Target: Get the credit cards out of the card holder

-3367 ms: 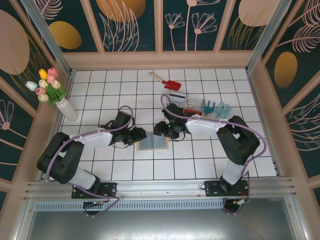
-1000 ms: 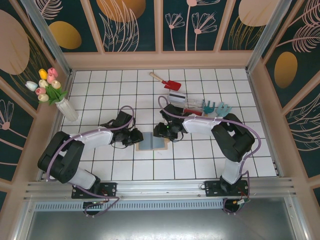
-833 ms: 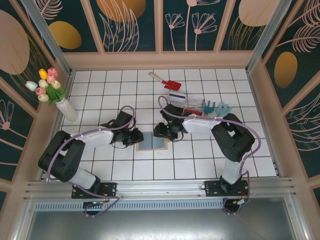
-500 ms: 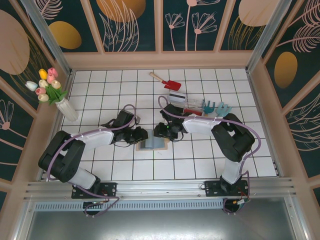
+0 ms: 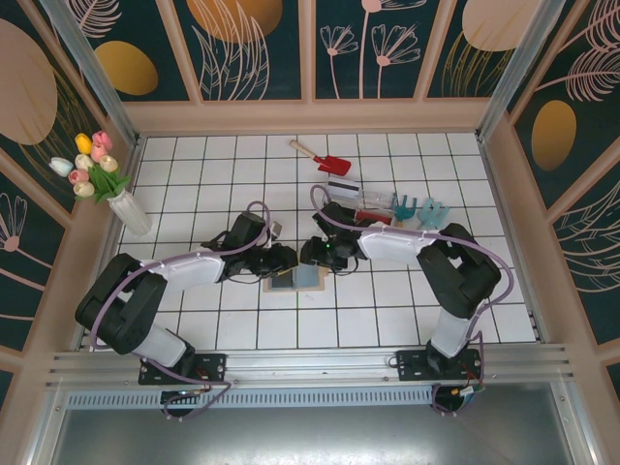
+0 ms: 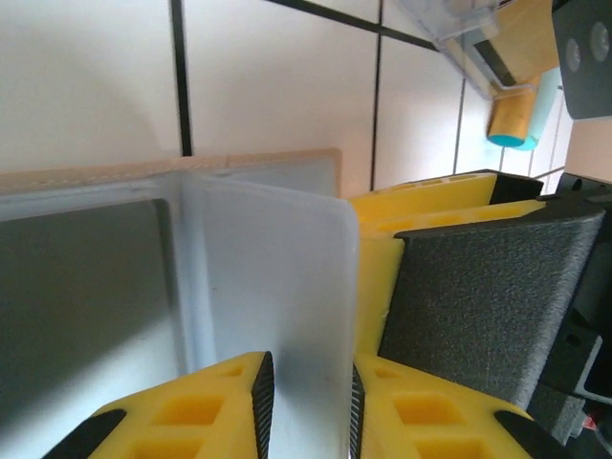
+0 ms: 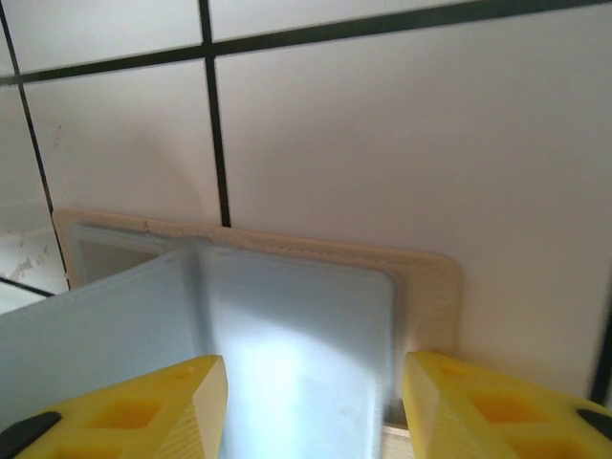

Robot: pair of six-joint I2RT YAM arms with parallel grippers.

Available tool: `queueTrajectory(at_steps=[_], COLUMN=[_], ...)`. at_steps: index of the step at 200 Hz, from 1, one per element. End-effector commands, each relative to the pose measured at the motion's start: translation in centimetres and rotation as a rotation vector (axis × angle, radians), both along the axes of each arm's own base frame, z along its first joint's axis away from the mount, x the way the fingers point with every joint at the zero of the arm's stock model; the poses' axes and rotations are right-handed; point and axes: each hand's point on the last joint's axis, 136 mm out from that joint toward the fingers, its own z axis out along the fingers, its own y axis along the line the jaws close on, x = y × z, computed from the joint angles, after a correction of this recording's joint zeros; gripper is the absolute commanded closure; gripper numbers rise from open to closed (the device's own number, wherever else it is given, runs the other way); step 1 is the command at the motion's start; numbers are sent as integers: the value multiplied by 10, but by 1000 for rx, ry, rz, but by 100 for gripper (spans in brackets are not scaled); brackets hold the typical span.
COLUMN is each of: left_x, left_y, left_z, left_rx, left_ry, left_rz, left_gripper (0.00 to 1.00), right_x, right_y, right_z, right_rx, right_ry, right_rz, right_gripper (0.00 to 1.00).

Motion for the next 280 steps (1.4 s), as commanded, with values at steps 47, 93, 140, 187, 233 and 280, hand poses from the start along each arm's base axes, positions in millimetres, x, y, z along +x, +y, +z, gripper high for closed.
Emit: queueTrajectory(at_steps=[47, 93, 140, 187, 233, 280], left_x=[1, 0, -2, 1, 2, 1], left_y=[-28, -19, -9, 10, 57, 64], left_z=[-3, -1, 14, 21, -6, -20], left_rx=[-53, -34, -22, 67, 233, 261], left_ry=[9, -24, -73, -102, -42, -6], left_rz=[-21, 4, 30, 70, 187, 199], left_gripper=[66, 65, 66, 49, 49, 49], right_x=[21, 19, 17, 14, 0, -18], right_y=[-37, -22, -12, -8, 14, 25], right_z=[45, 50, 50, 49, 34, 8], right_rx=[-7, 47, 81, 80, 56, 38], right_ry=[-138, -140, -129, -124, -65, 20], right_rz=[-205, -148, -133, -114, -19, 8], right_gripper=[43, 46, 54, 54, 54, 54])
